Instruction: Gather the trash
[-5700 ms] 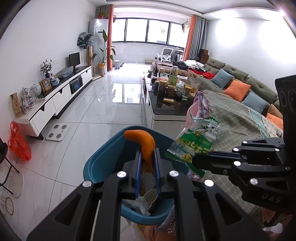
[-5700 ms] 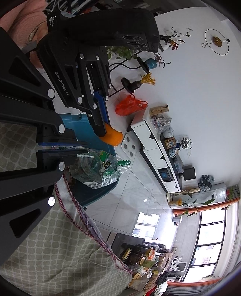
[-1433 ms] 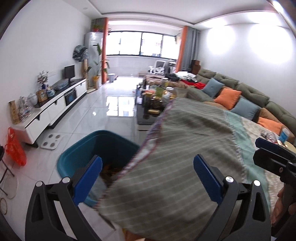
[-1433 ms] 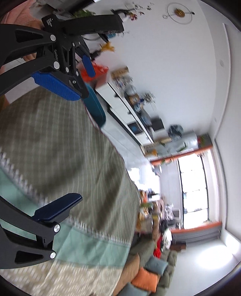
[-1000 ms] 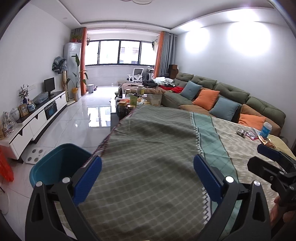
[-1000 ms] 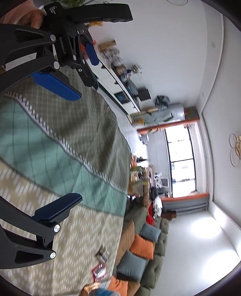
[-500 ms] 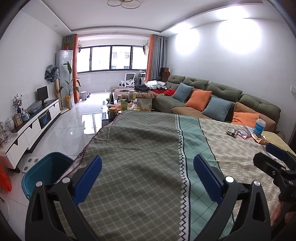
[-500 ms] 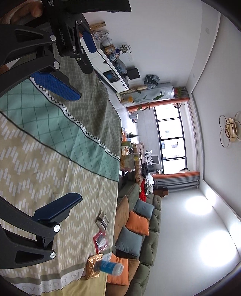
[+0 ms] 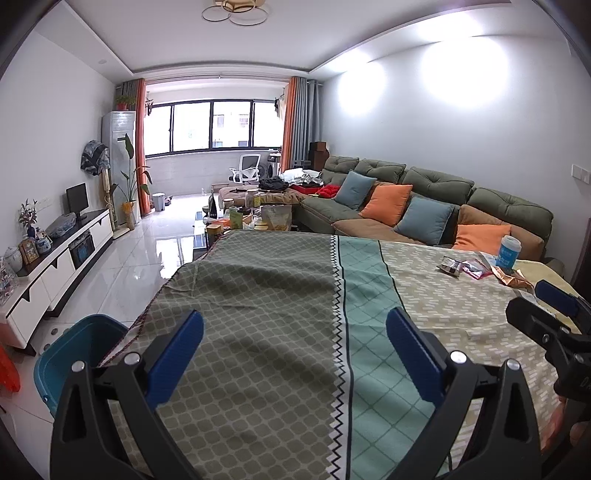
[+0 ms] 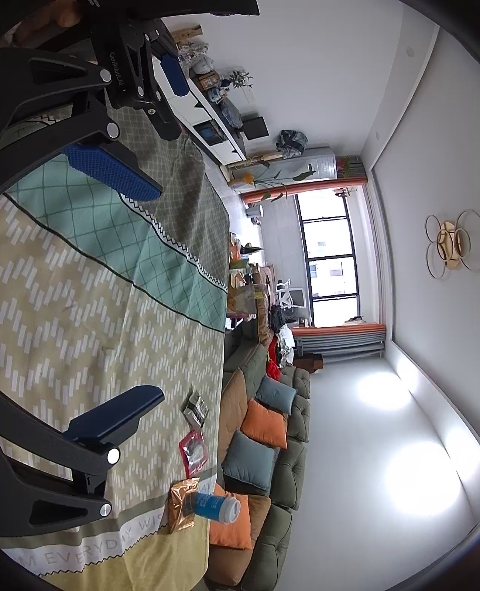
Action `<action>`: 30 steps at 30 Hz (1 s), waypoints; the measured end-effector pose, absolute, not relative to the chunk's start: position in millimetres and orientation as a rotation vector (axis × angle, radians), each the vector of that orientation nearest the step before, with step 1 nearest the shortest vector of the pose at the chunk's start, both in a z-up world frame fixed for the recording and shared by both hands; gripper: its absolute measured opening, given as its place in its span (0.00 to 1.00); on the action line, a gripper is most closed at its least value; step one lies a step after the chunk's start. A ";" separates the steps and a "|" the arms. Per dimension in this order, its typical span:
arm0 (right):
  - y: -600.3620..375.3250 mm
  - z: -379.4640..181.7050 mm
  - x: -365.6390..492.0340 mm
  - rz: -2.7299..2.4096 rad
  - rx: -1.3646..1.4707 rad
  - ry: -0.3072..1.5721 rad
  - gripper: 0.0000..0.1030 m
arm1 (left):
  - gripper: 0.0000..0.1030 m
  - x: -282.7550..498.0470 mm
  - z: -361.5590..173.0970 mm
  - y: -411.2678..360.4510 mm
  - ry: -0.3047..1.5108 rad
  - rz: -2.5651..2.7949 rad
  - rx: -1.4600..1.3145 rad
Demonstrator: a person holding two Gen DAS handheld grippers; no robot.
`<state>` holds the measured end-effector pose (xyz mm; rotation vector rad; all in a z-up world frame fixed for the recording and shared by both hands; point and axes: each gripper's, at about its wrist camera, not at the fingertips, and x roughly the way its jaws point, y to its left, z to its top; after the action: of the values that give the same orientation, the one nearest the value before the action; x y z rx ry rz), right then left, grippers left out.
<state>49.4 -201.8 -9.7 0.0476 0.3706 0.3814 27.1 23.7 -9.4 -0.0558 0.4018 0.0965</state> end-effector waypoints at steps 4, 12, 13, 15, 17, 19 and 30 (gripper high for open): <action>-204.3 -8.4 47.7 0.363 0.043 0.364 0.96 | 0.97 28.9 -10.4 17.7 0.399 0.090 -0.052; -214.1 -7.4 48.8 0.320 0.049 0.351 0.96 | 0.97 33.0 -11.6 10.5 0.399 0.085 -0.049; -215.1 -7.6 49.3 0.317 0.049 0.351 0.96 | 0.97 33.8 -11.9 9.3 0.399 0.085 -0.049; -217.5 -7.6 49.7 0.306 0.051 0.348 0.96 | 0.97 34.1 -11.8 8.3 0.398 0.082 -0.050; -218.6 -7.5 48.6 0.300 0.052 0.348 0.96 | 0.97 34.7 -11.9 7.0 0.395 0.080 -0.051; -220.1 -7.2 47.5 0.292 0.051 0.343 0.96 | 0.97 35.5 -11.6 5.9 0.394 0.079 -0.051; -225.3 -6.2 46.1 0.266 0.057 0.333 0.96 | 0.97 37.5 -12.7 3.1 0.391 0.069 -0.055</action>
<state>46.1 -225.3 -6.2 0.0567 0.3327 0.2658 37.5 3.1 -12.7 -0.0546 0.3909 0.0686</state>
